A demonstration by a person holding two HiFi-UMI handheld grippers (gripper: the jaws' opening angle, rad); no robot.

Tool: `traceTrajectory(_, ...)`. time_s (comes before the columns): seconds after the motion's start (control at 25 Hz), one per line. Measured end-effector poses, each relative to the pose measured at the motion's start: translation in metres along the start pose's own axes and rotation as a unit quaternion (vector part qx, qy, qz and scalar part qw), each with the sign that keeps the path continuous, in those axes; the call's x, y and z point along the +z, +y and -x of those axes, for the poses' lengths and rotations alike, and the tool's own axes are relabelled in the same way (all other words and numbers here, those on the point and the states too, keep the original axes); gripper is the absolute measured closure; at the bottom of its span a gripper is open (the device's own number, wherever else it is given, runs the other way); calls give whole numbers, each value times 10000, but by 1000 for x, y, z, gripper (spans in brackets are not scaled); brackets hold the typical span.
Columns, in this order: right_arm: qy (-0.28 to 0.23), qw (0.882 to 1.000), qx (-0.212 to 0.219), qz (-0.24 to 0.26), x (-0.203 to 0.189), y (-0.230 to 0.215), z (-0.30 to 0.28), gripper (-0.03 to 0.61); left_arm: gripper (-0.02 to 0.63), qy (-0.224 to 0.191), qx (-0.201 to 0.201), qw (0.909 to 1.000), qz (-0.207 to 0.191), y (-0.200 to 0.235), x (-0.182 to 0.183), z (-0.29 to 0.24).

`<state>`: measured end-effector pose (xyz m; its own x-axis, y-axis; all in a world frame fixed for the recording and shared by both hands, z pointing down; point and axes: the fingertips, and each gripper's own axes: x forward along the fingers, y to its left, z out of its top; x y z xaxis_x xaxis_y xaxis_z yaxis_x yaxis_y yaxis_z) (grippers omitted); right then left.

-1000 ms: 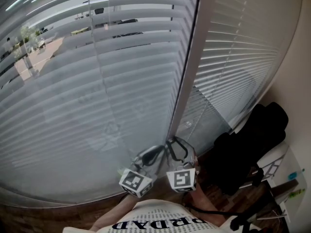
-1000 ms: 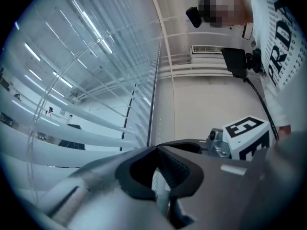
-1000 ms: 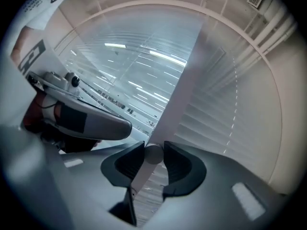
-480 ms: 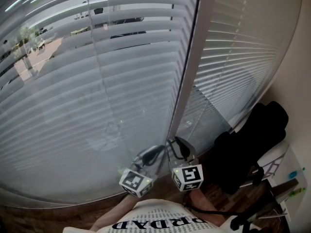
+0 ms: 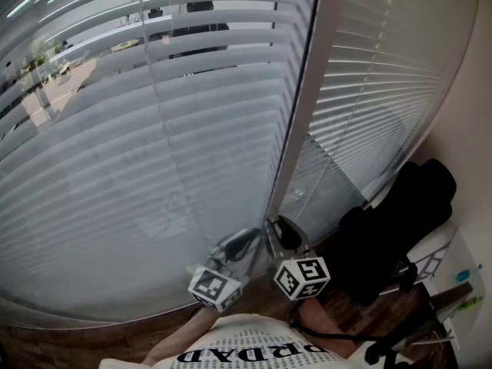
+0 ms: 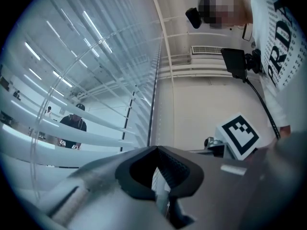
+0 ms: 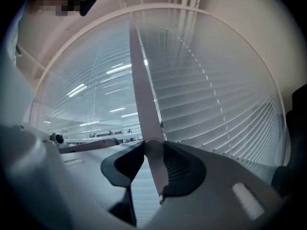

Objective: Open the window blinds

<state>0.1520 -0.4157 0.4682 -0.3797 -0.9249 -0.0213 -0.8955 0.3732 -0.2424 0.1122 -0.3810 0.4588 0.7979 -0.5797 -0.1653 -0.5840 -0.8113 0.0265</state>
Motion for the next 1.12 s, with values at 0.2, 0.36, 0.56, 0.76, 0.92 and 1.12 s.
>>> traceTrajectory(0.2, -64, 9988, 38, -494, -2, -1, 0, 445, 621, 14, 13, 9999, 115, -1, 2, 0)
traceTrajectory(0.36, -117, 9957, 110, -912, -4, -1, 0, 443, 621, -8, 54, 9999, 148, 0, 4, 0)
traceTrajectory(0.56, 22, 9989, 126, -446, -3, -1, 0, 443, 621, -27, 58, 9999, 150, 0, 5, 0)
traceTrajectory(0.76, 532, 9502, -58, 3071, 1, 11, 6, 442, 621, 0, 53, 10000, 52, 1, 3, 2)
traceTrajectory(0.92, 706, 8696, -72, 4886, -4, 19, 5, 442, 621, -4, 73, 10000, 51, 1, 3, 2)
traceTrajectory(1.12, 801, 8040, -175, 5889, -7, 19, -1, 442, 621, -28, 108, 9998, 134, 1, 6, 2)
